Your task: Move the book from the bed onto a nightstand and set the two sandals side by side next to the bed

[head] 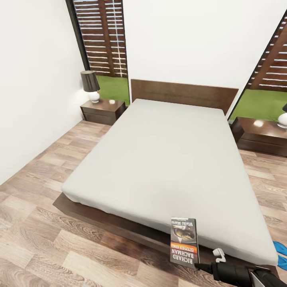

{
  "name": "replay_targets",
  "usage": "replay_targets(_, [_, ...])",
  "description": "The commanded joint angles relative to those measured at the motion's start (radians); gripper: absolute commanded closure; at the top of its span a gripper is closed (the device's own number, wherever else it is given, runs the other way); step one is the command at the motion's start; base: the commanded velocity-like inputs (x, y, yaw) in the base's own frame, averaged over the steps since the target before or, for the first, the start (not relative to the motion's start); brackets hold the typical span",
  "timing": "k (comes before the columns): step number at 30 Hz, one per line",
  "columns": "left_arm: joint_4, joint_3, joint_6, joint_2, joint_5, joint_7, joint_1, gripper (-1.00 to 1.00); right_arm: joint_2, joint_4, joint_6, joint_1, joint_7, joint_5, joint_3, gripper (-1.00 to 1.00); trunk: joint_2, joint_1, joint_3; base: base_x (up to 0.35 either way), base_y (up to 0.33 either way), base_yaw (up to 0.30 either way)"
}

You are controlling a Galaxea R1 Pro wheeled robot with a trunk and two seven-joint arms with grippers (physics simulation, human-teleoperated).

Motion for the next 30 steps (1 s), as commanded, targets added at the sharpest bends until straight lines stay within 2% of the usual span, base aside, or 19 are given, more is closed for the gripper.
replay_targets(1, [0.000,-0.008,-0.007,0.000,0.005,-0.001,-0.001,-1.00,-0.001,-0.001,0.010,-0.001,0.001,-0.010,0.006,1.00,-0.001,0.000,-0.001,0.000,0.000,0.123])
replay_targets(30, [0.000,-0.008,-0.007,0.000,0.005,-0.001,-0.001,-1.00,-0.001,-0.002,0.010,-0.001,0.002,-0.010,0.007,1.00,-0.001,0.000,-0.001,0.000,0.000,0.270])
